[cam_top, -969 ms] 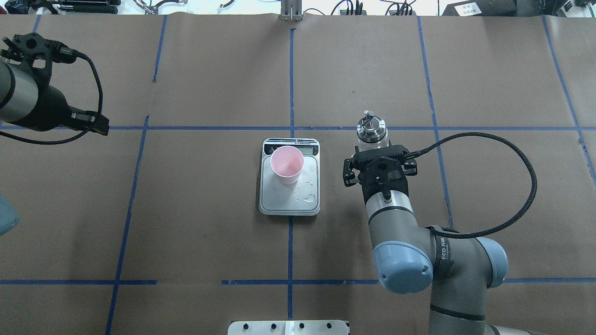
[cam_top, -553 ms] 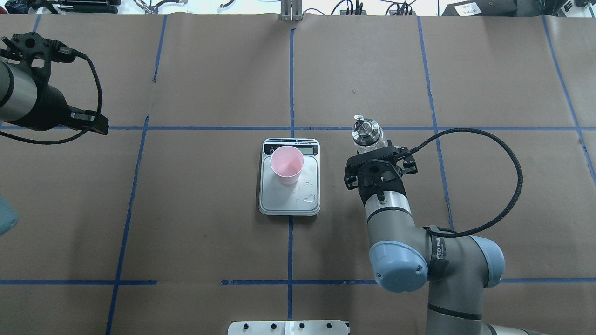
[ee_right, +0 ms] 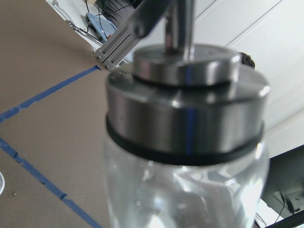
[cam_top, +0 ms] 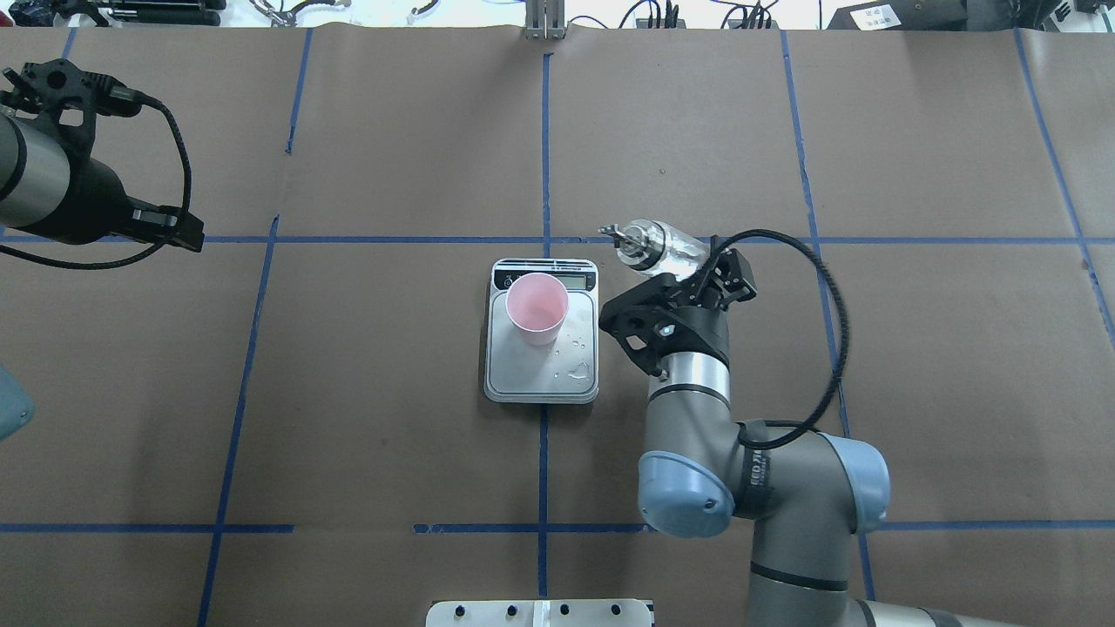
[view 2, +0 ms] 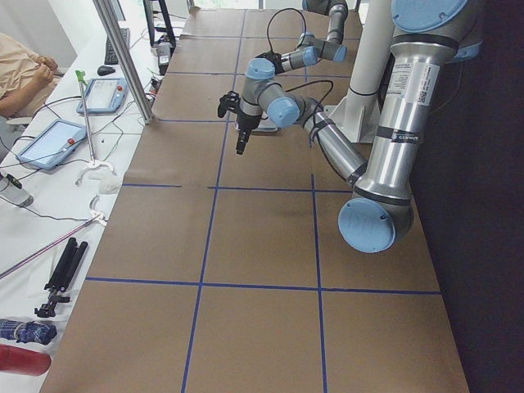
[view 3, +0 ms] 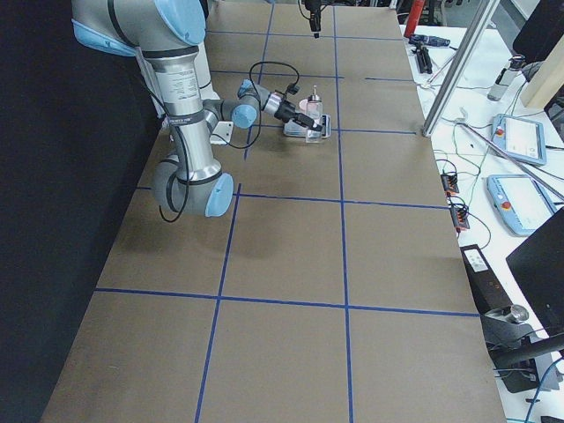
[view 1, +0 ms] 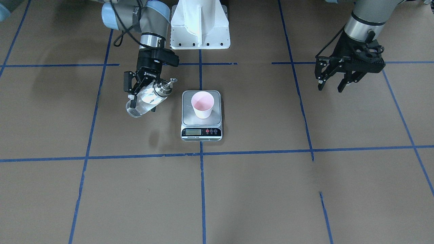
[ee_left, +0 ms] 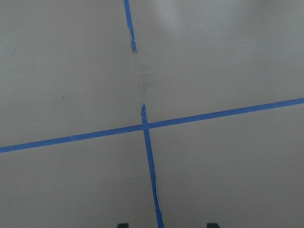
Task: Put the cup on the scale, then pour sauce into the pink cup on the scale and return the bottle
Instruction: 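Lift the dispenser with the right gripper and carry it toward the cup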
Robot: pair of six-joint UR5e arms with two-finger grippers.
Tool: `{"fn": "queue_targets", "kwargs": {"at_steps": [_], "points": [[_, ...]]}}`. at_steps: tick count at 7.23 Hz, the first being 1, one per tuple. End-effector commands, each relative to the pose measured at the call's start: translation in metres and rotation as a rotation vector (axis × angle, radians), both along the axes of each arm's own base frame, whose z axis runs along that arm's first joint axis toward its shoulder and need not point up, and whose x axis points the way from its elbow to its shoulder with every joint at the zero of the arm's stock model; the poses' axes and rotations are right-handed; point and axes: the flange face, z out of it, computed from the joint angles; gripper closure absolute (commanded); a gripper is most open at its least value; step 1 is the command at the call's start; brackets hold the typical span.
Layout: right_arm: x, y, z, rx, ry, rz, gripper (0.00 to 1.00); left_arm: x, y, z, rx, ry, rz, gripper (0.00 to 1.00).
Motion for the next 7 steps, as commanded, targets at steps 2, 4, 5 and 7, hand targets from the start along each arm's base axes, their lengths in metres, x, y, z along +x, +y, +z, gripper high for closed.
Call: {"fn": "queue_targets", "kwargs": {"at_steps": [2,4,5,7], "points": [[-0.007,-0.001,-0.01,0.002,0.117,-0.009,1.0,0.0,0.0,-0.002,-0.002,0.004,-0.005,0.36],[-0.01,0.001,-0.009,-0.008,0.16,-0.015,1.0,0.001,0.001,0.001,-0.007,0.001,-0.004,0.35],[-0.013,0.001,-0.006,-0.008,0.199,-0.03,1.0,0.0,0.001,0.001,-0.002,-0.001,0.001,0.34],[-0.018,-0.001,0.005,-0.009,0.3,-0.053,1.0,-0.004,0.002,0.002,0.042,-0.013,0.043,0.31]]}}
